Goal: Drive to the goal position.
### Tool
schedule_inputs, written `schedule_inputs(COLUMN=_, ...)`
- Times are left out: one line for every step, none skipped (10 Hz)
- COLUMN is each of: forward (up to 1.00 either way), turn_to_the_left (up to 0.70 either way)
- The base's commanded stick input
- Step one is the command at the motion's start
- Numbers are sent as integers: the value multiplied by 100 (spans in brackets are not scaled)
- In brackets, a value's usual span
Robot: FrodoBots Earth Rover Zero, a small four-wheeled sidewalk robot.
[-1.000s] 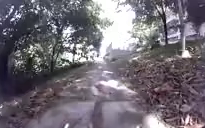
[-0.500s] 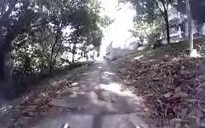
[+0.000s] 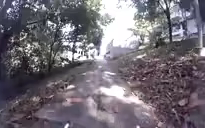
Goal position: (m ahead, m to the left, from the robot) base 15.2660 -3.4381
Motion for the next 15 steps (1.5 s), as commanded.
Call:
schedule_inputs(forward=70, turn_to_the_left=0)
schedule_inputs(forward=70, turn_to_the_left=0)
schedule_inputs(forward=70, turn_to_the_left=0)
schedule_inputs(forward=70, turn_to_the_left=0)
schedule_inputs(forward=70, turn_to_the_left=0)
schedule_inputs(forward=70, turn_to_the_left=0)
schedule_inputs(forward=70, turn_to_the_left=0)
schedule_inputs(forward=70, turn_to_the_left=0)
schedule_inputs(forward=70, turn_to_the_left=0)
schedule_inputs(forward=70, turn_to_the_left=0)
schedule_inputs(forward=70, turn_to_the_left=0)
schedule_inputs(forward=70, turn_to_the_left=0)
schedule_inputs(forward=70, turn_to_the_left=0)
schedule_inputs(forward=70, turn_to_the_left=0)
schedule_inputs(forward=70, turn_to_the_left=0)
